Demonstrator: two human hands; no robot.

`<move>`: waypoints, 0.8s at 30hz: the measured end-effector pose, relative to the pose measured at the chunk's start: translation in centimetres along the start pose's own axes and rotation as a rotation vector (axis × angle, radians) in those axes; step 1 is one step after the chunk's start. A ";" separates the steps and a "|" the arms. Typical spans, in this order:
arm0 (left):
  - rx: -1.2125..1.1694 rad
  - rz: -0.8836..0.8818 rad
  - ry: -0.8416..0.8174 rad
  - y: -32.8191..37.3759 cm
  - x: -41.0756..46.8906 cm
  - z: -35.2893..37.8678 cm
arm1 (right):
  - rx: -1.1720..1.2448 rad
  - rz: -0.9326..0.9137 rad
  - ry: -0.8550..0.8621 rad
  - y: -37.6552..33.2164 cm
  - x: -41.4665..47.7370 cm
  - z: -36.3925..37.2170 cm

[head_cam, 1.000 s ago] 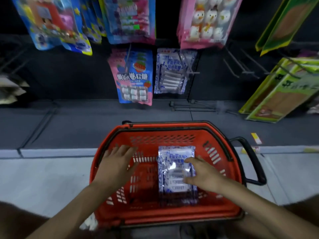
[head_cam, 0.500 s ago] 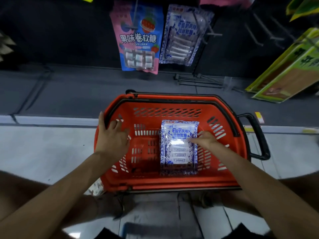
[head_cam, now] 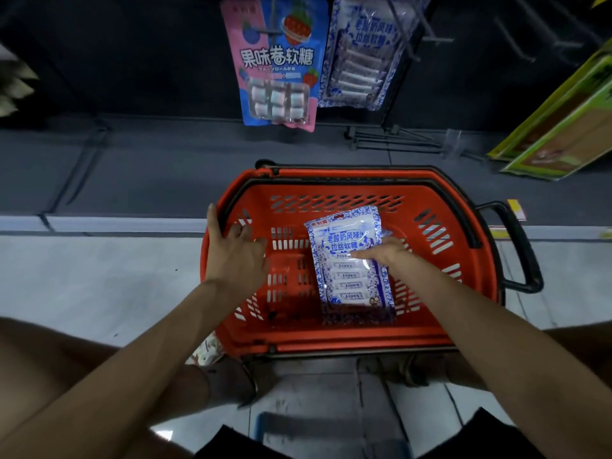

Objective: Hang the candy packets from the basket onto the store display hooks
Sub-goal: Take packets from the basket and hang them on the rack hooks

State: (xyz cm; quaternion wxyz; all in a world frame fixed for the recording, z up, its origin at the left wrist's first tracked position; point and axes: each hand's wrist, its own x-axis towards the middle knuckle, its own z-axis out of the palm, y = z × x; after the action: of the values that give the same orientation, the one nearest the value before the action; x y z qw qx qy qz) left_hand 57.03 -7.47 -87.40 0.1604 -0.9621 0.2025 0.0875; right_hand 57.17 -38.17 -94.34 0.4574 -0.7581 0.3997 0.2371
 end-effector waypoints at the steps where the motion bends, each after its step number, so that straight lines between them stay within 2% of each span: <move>1: -0.010 -0.005 -0.002 0.0 0.1 -0.1 | -0.006 -0.032 -0.010 -0.3 -0.3 -0.1; 6: -0.174 -0.048 0.009 0.3 1.0 -1.2 | -0.109 -0.210 -0.045 -3.1 -3.9 -2.4; 11: -0.400 -0.056 0.095 1.0 2.0 -3.2 | -0.020 -0.447 -0.065 -6.9 -8.9 -7.2; 14: -0.689 -0.069 0.121 1.8 2.7 -5.6 | 0.060 -0.546 -0.116 -8.4 -12.3 -9.5; 16: -1.021 -0.055 0.166 2.3 2.7 -8.2 | 0.130 -0.575 -0.150 -8.5 -13.6 -10.5; 19: -1.466 -0.032 0.142 3.5 2.1 -11.8 | 0.248 -0.593 -0.195 -7.7 -14.0 -11.1; 24: -1.890 -0.071 0.158 4.7 3.0 -13.7 | 0.363 -0.609 -0.244 -7.4 -13.1 -11.2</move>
State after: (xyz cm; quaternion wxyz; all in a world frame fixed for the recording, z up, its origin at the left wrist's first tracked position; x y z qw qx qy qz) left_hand 59.15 -17.37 -76.56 -0.6964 -0.7023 0.0287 0.1447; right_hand 55.78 -41.00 -75.85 0.6782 -0.7151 0.1338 0.1039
